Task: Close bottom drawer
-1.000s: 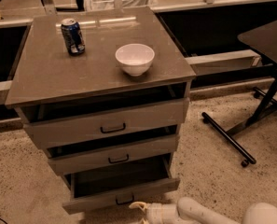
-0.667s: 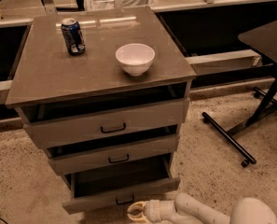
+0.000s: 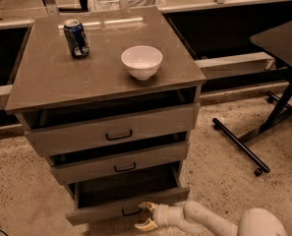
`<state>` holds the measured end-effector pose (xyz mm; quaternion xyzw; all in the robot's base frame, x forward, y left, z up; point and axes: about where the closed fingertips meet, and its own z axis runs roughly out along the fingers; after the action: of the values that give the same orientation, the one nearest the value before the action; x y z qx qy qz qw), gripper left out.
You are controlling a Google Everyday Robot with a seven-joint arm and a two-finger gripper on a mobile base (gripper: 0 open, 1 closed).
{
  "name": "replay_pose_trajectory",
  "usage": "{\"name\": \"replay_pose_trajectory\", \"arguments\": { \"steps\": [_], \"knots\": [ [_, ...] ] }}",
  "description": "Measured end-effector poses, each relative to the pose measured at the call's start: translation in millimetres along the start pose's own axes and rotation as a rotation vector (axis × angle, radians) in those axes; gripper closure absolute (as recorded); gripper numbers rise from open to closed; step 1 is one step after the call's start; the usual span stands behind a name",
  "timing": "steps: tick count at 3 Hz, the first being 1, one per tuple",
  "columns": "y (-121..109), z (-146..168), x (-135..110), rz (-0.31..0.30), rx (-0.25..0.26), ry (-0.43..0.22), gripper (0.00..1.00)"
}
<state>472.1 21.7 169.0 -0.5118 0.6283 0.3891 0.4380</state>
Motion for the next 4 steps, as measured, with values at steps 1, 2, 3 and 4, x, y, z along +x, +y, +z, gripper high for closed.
{"name": "replay_pose_trajectory", "arguments": {
  "steps": [1,2,3,4],
  "knots": [
    [-13.4,0.8,-4.6,0.004,0.085,0.024,0.07],
    [-19.9,1.2,-6.0,0.011,0.108,0.027,0.0],
    [-23.1,2.8,-11.8,0.001,0.099,-0.005,0.0],
    [-13.3,10.5,-19.9,-0.017,0.017,-0.008,0.18]
  ]
}}
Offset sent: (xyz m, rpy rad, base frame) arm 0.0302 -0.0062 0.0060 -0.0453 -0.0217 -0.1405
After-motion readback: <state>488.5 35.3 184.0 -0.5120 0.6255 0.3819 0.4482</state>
